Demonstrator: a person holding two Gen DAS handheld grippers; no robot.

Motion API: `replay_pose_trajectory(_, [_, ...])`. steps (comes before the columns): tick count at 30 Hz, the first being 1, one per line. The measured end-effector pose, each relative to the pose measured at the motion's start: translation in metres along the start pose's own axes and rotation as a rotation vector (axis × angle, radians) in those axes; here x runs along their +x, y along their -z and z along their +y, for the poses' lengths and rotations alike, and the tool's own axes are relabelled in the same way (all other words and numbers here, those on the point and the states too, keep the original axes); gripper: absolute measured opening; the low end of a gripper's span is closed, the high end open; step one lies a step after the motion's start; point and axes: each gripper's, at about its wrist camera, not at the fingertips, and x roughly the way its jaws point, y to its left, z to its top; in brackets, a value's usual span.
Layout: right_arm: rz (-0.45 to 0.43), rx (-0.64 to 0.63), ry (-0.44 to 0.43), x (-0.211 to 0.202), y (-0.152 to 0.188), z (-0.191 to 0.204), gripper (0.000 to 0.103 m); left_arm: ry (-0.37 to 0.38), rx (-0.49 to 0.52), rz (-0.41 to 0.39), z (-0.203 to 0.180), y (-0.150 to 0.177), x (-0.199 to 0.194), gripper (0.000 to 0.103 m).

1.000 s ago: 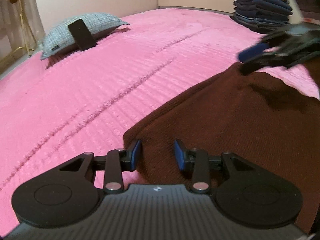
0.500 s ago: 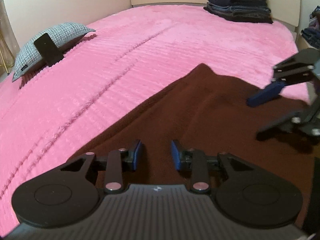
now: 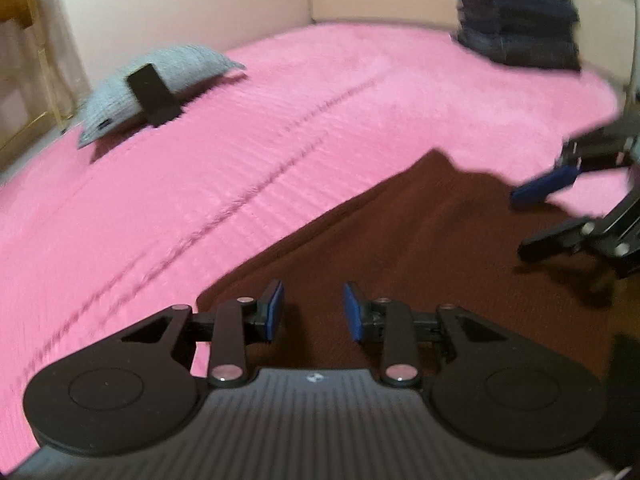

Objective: Fold clothes
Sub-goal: 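Pat and square the folded brown cardigan with both open tools, then grasp the folded cardigan edge with the right tool while the left tool grasps beside it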

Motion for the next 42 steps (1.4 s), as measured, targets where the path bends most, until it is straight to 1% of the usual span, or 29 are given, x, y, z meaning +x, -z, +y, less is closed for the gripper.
replay_pose_trajectory(1, [0.008, 0.014, 0.001, -0.002, 0.005, 0.001, 0.054, 0.011, -0.025, -0.011, -0.002, 0.006, -0.011, 0.028])
replay_pose_trajectory(4, [0.018, -0.018, 0.032, -0.005, 0.024, 0.007, 0.054, 0.02, -0.02, 0.026, -0.016, 0.03, -0.026, 0.029])
replay_pose_trajectory(6, [0.017, -0.022, 0.068, -0.011, 0.024, 0.014, 0.054, -0.011, 0.004, 0.047, -0.023, 0.045, -0.025, 0.029])
replay_pose_trajectory(8, [0.021, -0.025, 0.078, -0.013, 0.026, 0.021, 0.058, -0.031, -0.016, 0.037, -0.023, 0.05, -0.033, 0.029])
replay_pose_trajectory(9, [0.023, -0.027, 0.083, -0.014, 0.028, 0.024, 0.063, -0.044, -0.018, 0.032, -0.024, 0.05, -0.039, 0.029])
replay_pose_trajectory(10, [0.025, -0.028, 0.088, -0.015, 0.029, 0.027, 0.065, -0.056, -0.018, 0.026, -0.026, 0.049, -0.046, 0.028])
replay_pose_trajectory(12, [0.029, -0.031, 0.098, -0.017, 0.032, 0.033, 0.065, -0.055, -0.022, 0.014, -0.031, 0.053, -0.059, 0.029])
replay_pose_trajectory(14, [0.033, -0.034, 0.107, -0.019, 0.034, 0.04, 0.065, -0.054, -0.023, 0.034, -0.038, 0.059, -0.064, 0.031])
replay_pose_trajectory(15, [0.035, -0.036, 0.112, -0.02, 0.036, 0.043, 0.066, -0.057, -0.026, 0.042, -0.039, 0.06, -0.063, 0.031])
replay_pose_trajectory(16, [0.037, -0.037, 0.117, -0.021, 0.037, 0.046, 0.07, -0.06, -0.029, 0.05, -0.041, 0.061, -0.061, 0.031])
replay_pose_trajectory(18, [0.041, -0.041, 0.127, -0.023, 0.04, 0.053, 0.074, -0.067, -0.035, 0.066, -0.044, 0.063, -0.059, 0.031])
replay_pose_trajectory(21, [0.048, -0.045, 0.141, -0.026, 0.044, 0.062, 0.075, -0.076, -0.042, 0.088, -0.048, 0.066, -0.055, 0.031])
replay_pose_trajectory(23, [0.038, -0.033, 0.141, -0.03, 0.041, 0.065, 0.075, -0.08, -0.034, 0.084, -0.049, 0.068, -0.055, 0.031])
replay_pose_trajectory(26, [0.05, -0.024, 0.154, -0.033, 0.041, 0.068, 0.075, -0.084, -0.035, 0.077, -0.05, 0.07, -0.056, 0.031])
replay_pose_trajectory(30, [0.059, -0.033, 0.169, -0.039, 0.047, 0.07, 0.075, -0.087, -0.035, 0.073, -0.05, 0.072, -0.056, 0.031])
replay_pose_trajectory(33, [0.041, -0.086, 0.187, -0.047, 0.048, 0.075, 0.075, -0.086, -0.037, 0.073, -0.05, 0.071, -0.055, 0.031])
replay_pose_trajectory(37, [0.078, -0.229, 0.2, -0.043, 0.046, 0.083, 0.075, -0.092, -0.033, 0.07, -0.052, 0.071, -0.054, 0.031])
replay_pose_trajectory(40, [0.109, -0.383, 0.21, -0.035, 0.05, 0.093, 0.075, -0.096, -0.029, 0.052, -0.052, 0.072, -0.058, 0.032])
replay_pose_trajectory(42, [0.127, -0.489, 0.216, -0.029, 0.054, 0.1, 0.075, -0.108, -0.007, 0.024, -0.054, 0.075, -0.069, 0.037])
